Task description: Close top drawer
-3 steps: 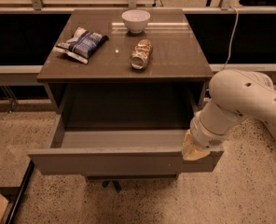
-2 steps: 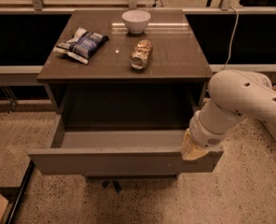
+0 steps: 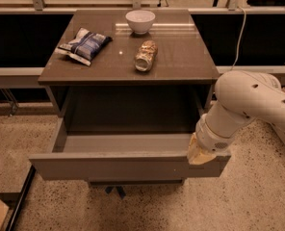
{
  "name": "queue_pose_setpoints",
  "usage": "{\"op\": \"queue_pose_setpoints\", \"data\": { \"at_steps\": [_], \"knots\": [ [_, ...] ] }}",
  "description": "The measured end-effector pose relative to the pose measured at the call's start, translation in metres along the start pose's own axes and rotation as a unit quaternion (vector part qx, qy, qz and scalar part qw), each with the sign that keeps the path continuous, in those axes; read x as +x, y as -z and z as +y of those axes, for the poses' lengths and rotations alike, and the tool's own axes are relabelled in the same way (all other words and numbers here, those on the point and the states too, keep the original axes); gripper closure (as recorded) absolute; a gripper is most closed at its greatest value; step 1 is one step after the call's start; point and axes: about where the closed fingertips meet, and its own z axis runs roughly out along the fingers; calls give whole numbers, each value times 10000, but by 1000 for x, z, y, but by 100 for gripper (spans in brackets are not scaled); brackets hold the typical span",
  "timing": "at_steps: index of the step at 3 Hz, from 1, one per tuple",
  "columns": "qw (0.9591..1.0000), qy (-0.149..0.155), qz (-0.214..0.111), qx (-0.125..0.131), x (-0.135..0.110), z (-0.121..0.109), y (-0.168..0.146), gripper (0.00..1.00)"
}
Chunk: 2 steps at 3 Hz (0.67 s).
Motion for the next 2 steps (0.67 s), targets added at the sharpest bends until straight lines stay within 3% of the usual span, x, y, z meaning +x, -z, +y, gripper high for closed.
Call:
{"op": "queue_pose_setpoints", "data": {
  "at_steps": [1,2],
  "knots": [
    [9999,-65,37,-103,4,2,-3,77],
    [9998,-108,60,-144,6,5,-1,100]
  ]
}}
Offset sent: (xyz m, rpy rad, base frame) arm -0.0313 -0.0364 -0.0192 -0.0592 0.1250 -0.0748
